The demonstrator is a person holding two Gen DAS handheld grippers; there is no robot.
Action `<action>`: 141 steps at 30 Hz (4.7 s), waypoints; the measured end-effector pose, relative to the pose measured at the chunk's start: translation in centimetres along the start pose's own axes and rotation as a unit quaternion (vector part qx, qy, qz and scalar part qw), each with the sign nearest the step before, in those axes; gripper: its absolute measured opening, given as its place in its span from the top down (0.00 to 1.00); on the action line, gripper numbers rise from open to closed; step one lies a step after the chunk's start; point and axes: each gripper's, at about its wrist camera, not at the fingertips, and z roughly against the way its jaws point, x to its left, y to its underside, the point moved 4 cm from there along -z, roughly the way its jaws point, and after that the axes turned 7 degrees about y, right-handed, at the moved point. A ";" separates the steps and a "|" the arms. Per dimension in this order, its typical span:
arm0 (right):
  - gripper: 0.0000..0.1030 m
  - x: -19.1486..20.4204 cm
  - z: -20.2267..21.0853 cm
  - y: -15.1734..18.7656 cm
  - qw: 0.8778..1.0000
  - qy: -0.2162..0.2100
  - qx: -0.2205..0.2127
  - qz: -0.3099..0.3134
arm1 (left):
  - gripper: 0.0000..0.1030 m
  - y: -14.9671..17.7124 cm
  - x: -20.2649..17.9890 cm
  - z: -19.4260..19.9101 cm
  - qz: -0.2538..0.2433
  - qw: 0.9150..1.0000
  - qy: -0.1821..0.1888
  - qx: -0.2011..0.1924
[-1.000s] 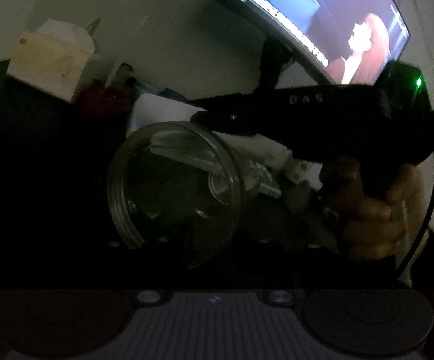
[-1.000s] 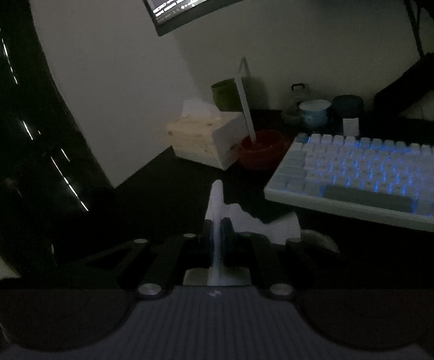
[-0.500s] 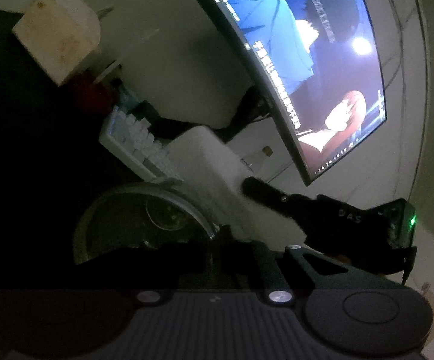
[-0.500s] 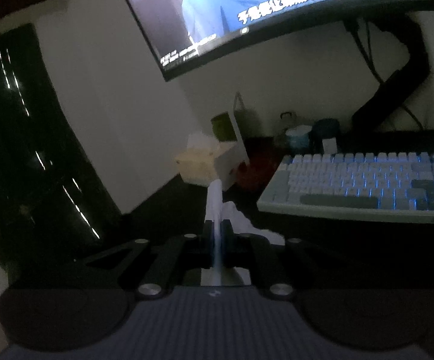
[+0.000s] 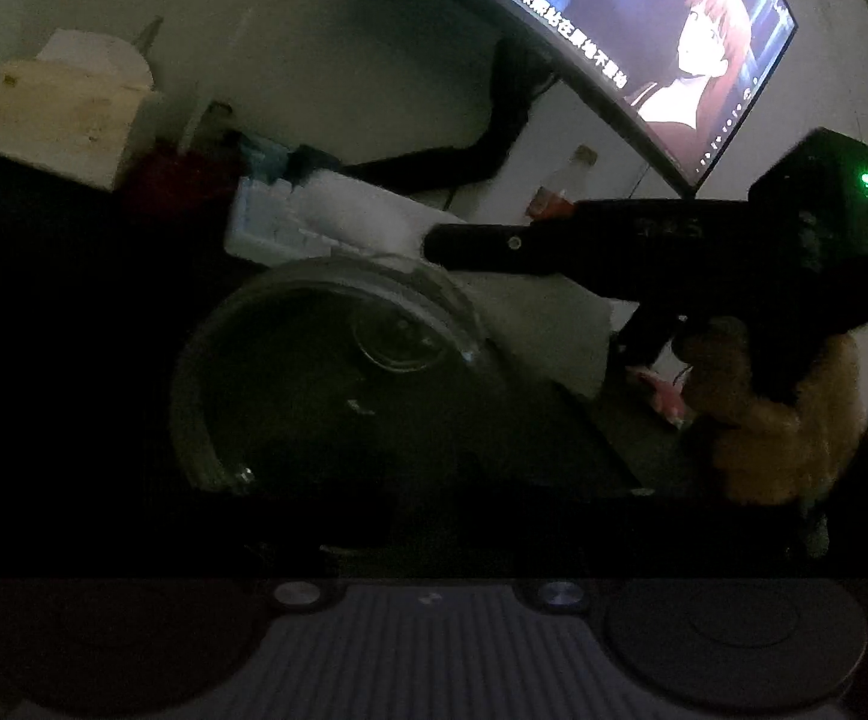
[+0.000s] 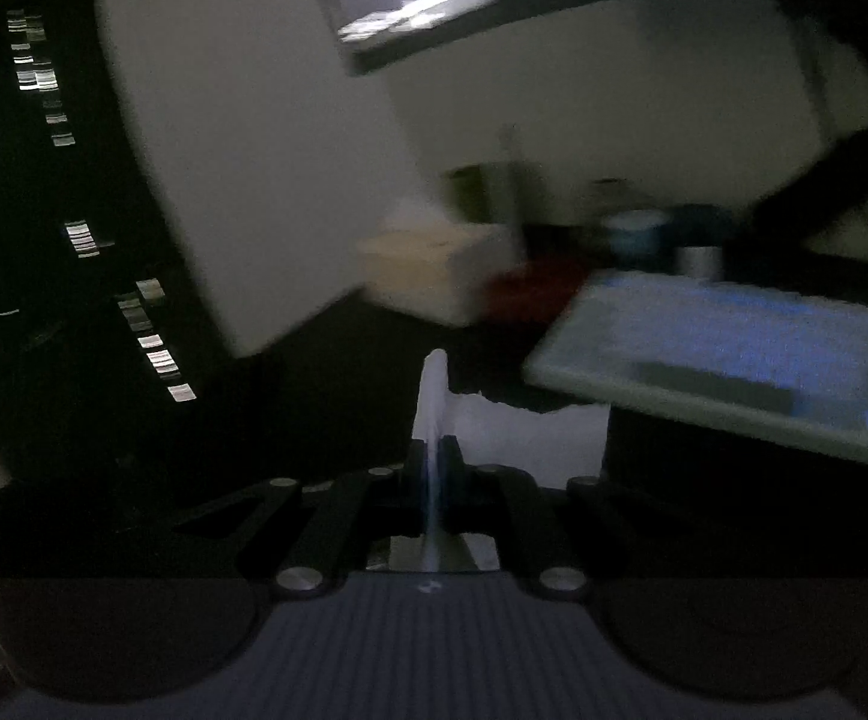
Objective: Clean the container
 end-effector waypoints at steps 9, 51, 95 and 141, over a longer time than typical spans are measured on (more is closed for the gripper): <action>0.94 4.8 1.8 0.5 0.996 -0.056 0.045 0.059 | 0.59 0.0 0.3 -0.1 -0.001 1.000 -0.011 -0.007; 0.92 2.2 -2.8 -3.4 0.993 -0.022 0.112 -0.004 | 0.47 -1.0 1.4 1.0 0.013 0.998 -0.062 -0.030; 0.92 6.7 -1.3 -1.1 0.995 -0.076 0.042 0.054 | 0.46 -0.4 -3.4 1.0 0.037 0.996 -0.053 -0.064; 0.94 5.1 -3.5 -2.3 0.997 -0.060 0.051 0.021 | 0.56 -3.0 -5.3 -0.9 0.025 0.997 -0.054 -0.053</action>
